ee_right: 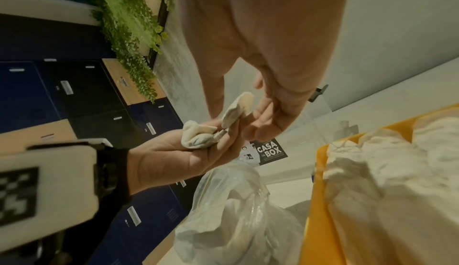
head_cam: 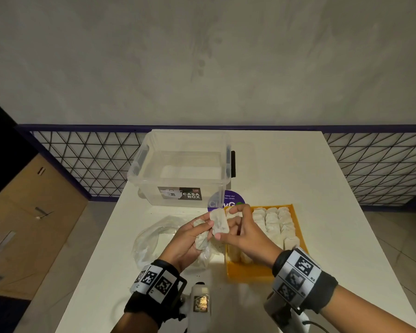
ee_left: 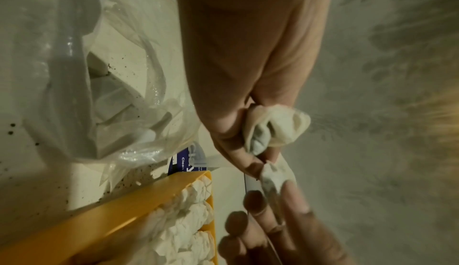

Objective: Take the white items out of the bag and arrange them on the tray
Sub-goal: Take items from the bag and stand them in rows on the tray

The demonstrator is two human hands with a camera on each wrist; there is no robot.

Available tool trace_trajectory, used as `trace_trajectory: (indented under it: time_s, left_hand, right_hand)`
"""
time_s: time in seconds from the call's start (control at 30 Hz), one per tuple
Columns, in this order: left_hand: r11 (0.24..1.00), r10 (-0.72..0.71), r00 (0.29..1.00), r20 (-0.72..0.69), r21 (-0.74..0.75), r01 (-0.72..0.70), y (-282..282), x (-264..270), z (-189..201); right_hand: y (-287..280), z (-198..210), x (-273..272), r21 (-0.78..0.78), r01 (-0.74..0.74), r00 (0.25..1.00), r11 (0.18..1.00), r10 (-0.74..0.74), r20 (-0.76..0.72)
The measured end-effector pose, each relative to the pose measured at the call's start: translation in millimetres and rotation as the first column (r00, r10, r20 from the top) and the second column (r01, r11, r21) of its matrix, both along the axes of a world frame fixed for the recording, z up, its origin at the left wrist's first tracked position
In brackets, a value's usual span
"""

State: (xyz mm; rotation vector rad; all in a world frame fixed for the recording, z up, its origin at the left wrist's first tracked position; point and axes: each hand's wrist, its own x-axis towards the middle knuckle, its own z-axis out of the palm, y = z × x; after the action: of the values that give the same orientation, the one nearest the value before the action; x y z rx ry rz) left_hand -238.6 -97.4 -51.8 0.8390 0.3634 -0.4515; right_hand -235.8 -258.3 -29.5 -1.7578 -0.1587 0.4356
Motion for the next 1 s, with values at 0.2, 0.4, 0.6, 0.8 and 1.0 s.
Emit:
trace_trajectory:
  time_s: [0.2,0.4,0.6,0.8,1.0]
  left_hand:
    - [0.994,0.109,0.992,-0.068,0.001,-0.109,3,-3,-2]
    - [0.977,0.213,0.969,-0.123,0.022,-0.212,12,-4,-5]
    - [0.978,0.206,0.966,-0.156,0.021,-0.205,11,-4,-2]
    - [0.985,0.17,0.972,-0.165,0.029,-0.167,6,-5,3]
    - [0.99,0.099,0.989,-0.113,0.107,-0.087,5,-5,3]
  right_hand:
    - [-5,3,11,-0.075,0.041,0.994,0.996,-0.034,0.1]
    - [-24,24,24,-0.633,-0.096,0.824,0.768,0.418,0.383]
    - [-31,33,25,-0.798,-0.08,0.777,0.597,0.539,0.325]
    - [-33,27,29,-0.792,-0.041,0.806,0.609,0.489,0.334]
    - [-35,29,24,-0.705,-0.026,0.841,0.709,0.396,0.368]
